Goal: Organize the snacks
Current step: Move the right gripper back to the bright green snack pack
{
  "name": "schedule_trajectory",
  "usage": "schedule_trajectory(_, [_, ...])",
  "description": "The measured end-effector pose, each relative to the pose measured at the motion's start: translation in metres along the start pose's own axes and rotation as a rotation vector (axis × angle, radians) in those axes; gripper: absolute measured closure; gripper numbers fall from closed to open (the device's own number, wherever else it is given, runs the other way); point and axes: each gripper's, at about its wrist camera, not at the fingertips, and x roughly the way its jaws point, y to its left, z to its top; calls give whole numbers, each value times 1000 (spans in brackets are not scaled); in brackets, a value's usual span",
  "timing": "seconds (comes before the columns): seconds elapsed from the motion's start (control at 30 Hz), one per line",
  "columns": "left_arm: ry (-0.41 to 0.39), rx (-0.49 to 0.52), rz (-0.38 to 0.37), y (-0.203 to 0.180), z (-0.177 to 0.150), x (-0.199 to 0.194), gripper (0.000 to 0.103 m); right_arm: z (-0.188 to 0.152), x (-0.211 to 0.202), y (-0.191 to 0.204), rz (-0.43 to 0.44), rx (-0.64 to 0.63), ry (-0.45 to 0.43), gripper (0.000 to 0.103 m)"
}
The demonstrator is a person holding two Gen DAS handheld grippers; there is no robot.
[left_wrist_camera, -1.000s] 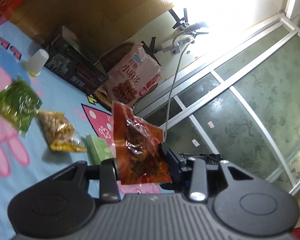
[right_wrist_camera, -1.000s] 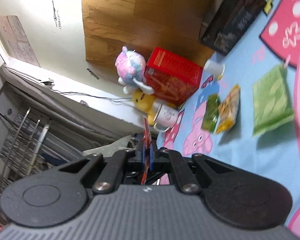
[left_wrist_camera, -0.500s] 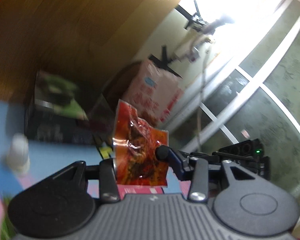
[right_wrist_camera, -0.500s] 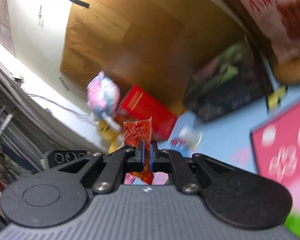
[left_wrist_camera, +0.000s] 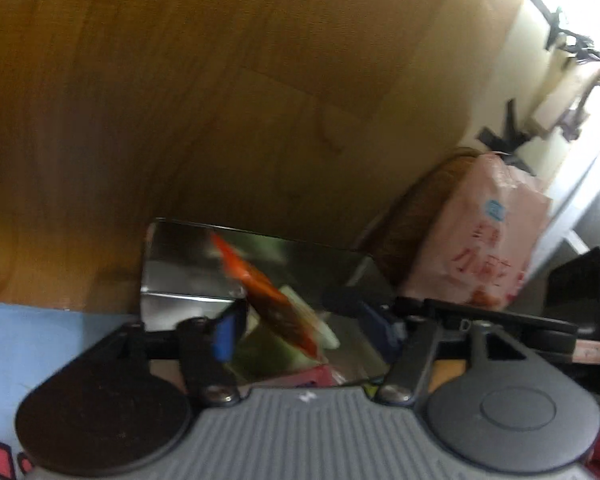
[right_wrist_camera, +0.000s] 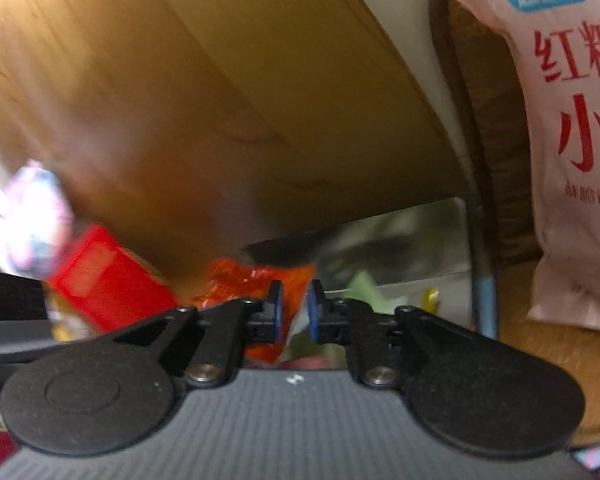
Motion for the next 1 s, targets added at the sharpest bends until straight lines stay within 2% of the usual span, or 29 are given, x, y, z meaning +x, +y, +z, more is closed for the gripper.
schedule_trajectory(0.07, [-29,9,30,-2,-1,-8,27,-3,-7,-2,-21,-1,-30,61])
schedule_trajectory(0.17, [-66,19,63,-8,-5,-32,28,-6,-37,-1,-35,-10,-74,59])
schedule_trajectory(0.23, [-92,27,44,-13,-13,-58,29,-16,-70,-1,-33,-16,-85,59])
schedule_trajectory(0.3, [-105,61,10,-24,-30,-85,29,-34,-107,-3,-40,-30,-91,58])
schedule_trajectory(0.37, [-89,81,-42,-33,-60,-110,29,-66,-145,-9,-67,-52,-88,56])
schedule_trajectory(0.5, [6,77,-172,-51,-123,-134,30,-143,-208,-19,-223,-132,-76,56])
schedule_trajectory(0.57, [39,82,-219,-60,-157,-145,30,-176,-232,-22,-261,-106,-90,52])
schedule_trajectory(0.63, [66,83,-257,-67,-183,-153,31,-203,-255,-37,-264,-10,-110,43])
schedule_trajectory(0.7, [90,80,-280,-71,-206,-161,33,-219,-259,-37,-233,73,-108,45])
schedule_trajectory(0.73, [100,74,-285,-73,-216,-163,33,-226,-257,-38,-207,104,-99,49])
schedule_trajectory(0.8, [118,51,-274,-65,-231,-169,34,-238,-254,-31,-168,119,-97,69])
schedule_trajectory(0.93, [114,-16,-229,-45,-246,-183,36,-254,-238,-1,-42,106,-43,72])
schedule_trajectory(1.0, [99,-47,-207,-34,-248,-193,36,-259,-227,21,-24,52,-24,72])
